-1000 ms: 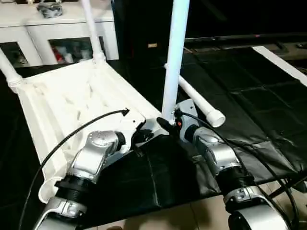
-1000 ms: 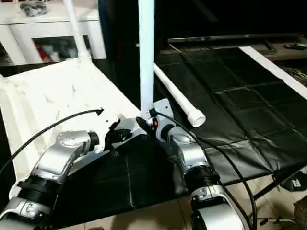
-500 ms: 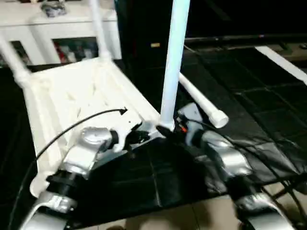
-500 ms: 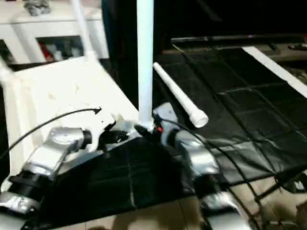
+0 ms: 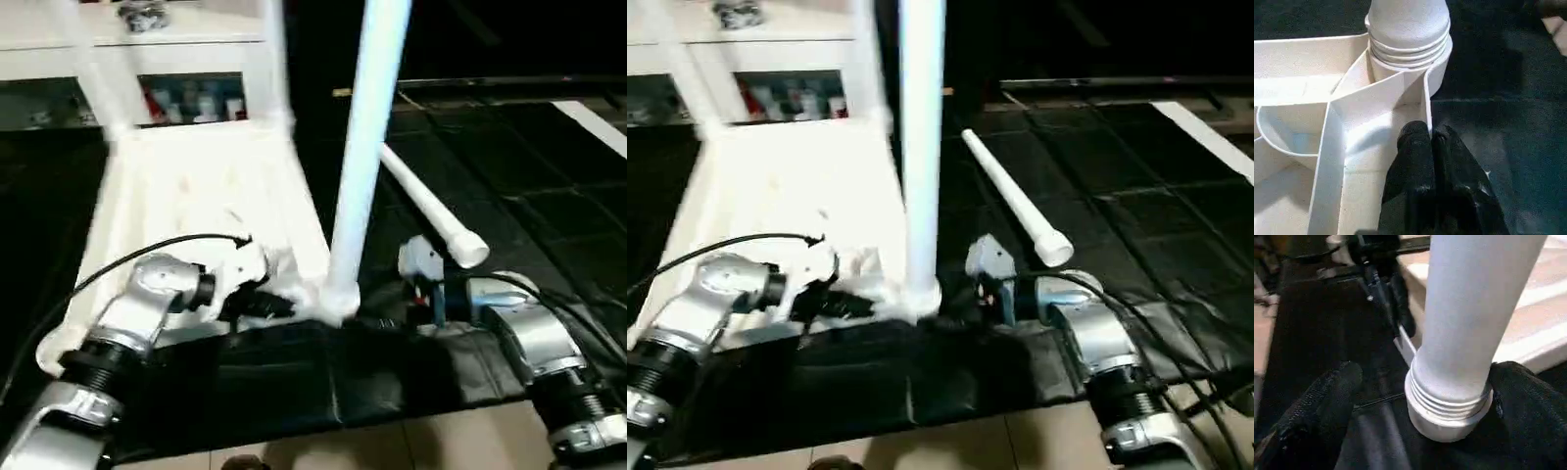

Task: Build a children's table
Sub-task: Rotate leg to tighten

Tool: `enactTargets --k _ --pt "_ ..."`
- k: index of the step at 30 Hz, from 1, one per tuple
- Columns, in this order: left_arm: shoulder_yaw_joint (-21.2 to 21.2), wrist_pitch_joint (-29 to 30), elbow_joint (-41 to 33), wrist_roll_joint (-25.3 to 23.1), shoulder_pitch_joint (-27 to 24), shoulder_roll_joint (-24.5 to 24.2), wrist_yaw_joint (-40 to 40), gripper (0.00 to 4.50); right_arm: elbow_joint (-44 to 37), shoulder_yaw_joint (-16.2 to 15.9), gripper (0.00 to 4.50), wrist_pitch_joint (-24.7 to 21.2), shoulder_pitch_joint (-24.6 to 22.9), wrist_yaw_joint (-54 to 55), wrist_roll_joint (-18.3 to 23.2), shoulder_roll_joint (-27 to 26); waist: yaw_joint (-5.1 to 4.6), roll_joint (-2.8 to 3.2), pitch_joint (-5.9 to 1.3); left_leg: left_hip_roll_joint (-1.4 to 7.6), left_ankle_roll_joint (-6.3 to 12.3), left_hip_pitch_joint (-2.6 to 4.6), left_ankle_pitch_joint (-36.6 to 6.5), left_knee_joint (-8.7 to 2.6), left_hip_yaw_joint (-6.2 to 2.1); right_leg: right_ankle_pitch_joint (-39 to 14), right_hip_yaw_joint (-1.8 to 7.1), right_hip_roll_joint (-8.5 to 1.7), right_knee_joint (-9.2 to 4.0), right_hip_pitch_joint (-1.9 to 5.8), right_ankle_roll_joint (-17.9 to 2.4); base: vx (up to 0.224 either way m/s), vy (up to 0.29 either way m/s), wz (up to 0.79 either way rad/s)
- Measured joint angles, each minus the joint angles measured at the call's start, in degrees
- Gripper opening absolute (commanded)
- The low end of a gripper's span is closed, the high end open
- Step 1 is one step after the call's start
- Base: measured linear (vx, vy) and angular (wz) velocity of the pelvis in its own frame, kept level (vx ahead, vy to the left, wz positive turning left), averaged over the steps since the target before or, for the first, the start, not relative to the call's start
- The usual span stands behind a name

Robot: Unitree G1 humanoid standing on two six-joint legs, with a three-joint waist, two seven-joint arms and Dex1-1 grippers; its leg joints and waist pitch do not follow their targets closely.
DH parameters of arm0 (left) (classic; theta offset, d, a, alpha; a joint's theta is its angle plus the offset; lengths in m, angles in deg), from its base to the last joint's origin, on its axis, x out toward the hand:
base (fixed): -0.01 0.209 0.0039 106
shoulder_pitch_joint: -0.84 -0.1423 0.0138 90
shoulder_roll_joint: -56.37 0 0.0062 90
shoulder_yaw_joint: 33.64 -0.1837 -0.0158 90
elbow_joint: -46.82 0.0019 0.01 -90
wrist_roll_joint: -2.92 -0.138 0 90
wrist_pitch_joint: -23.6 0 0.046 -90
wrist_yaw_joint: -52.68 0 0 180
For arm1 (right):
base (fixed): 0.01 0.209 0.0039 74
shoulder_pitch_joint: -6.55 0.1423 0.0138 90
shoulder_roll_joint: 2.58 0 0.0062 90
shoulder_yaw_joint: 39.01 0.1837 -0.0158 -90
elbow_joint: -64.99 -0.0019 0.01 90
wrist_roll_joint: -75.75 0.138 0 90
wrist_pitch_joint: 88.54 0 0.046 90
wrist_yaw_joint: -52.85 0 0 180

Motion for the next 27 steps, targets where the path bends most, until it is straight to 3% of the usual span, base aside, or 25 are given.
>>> enactTargets --k 12,27 --pt "-2.28 -3.23 -0.89 0.34 0.02 -1.09 5.03 0.00 1.77 -2.37 4.46 0.53 1.22 -4.95 0.49 -0.05 0.79 -0.08 -0.05 0.01 0.00 0.02 0.00 0.00 0.00 -0.01 0.00 0.00 0.02 0.00 0.02 0.000 0.000 0.00" --pt "-3.20 -6.01 2.18 -0.45 1.69 -0.46 5.03 0.00 2.42 -3.31 3.20 1.77 1.24 -3.39 -0.40 -1.53 0.89 -0.04 -0.06 0.01 -0.01 0.11 0.00 0.01 -0.01 -0.01 0.01 -0.01 0.08 0.19 0.02 0.000 0.000 0.00"
